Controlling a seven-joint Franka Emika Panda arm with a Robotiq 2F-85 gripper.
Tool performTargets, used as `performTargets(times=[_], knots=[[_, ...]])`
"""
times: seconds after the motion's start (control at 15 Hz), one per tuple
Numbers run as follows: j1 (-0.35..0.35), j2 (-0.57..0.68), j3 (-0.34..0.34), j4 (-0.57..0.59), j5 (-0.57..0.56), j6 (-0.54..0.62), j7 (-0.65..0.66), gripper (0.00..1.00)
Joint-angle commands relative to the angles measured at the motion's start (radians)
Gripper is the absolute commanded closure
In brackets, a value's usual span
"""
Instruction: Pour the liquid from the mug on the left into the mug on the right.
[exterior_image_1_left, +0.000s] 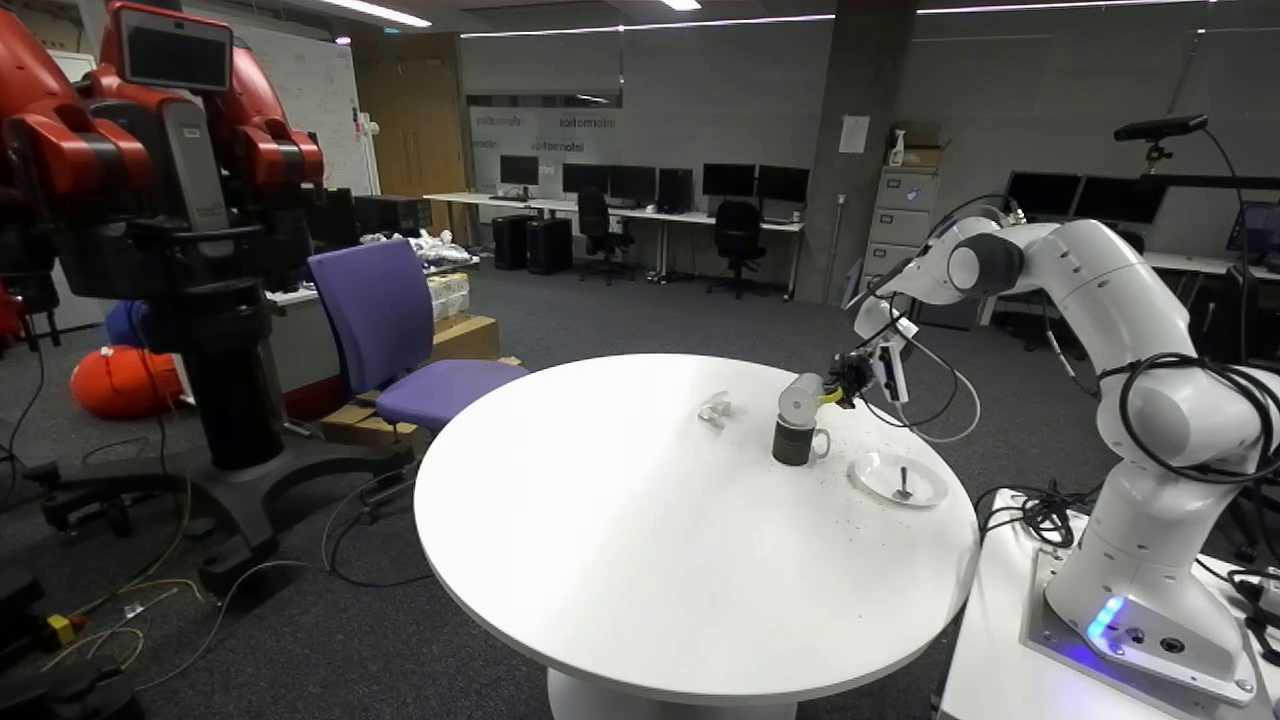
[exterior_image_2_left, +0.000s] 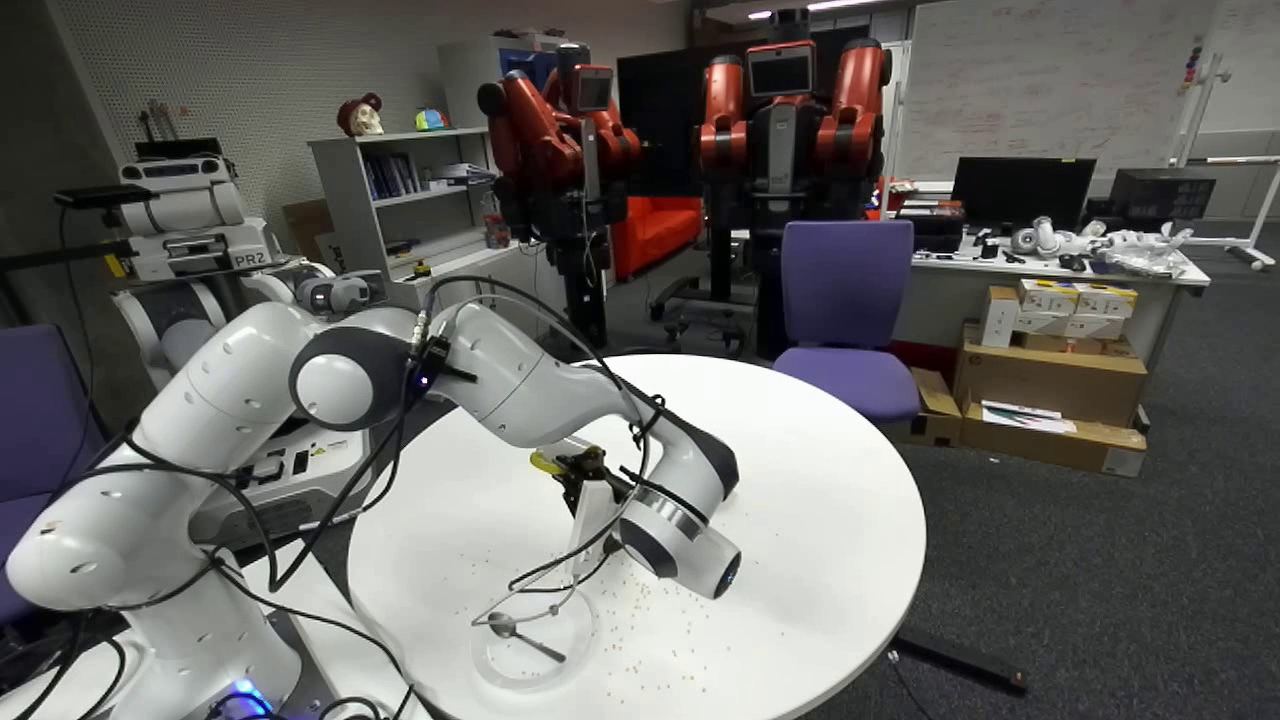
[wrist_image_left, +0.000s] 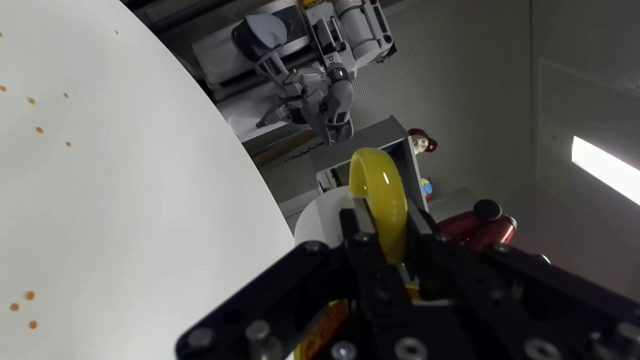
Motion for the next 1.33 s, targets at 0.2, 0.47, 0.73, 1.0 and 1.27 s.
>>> performTargets(times=[0.2, 0.47, 0.73, 1.0, 1.27], knots=[[-0.021, 0.060, 0.024, 0.083, 0.056, -0.080, 0.088, 0.95], [-0.021, 0.077, 0.033, 0.102, 0.064, -0.090, 0.098, 0.95], [-0.024, 0.086, 0.041, 0.114, 0.077, -0.116, 0.107, 0.95], [-0.029, 0.100, 0.040, 0.131, 0.090, -0.148, 0.115, 0.95], [-0.032, 0.110, 0.038, 0.141, 0.102, -0.165, 0.128, 0.95]])
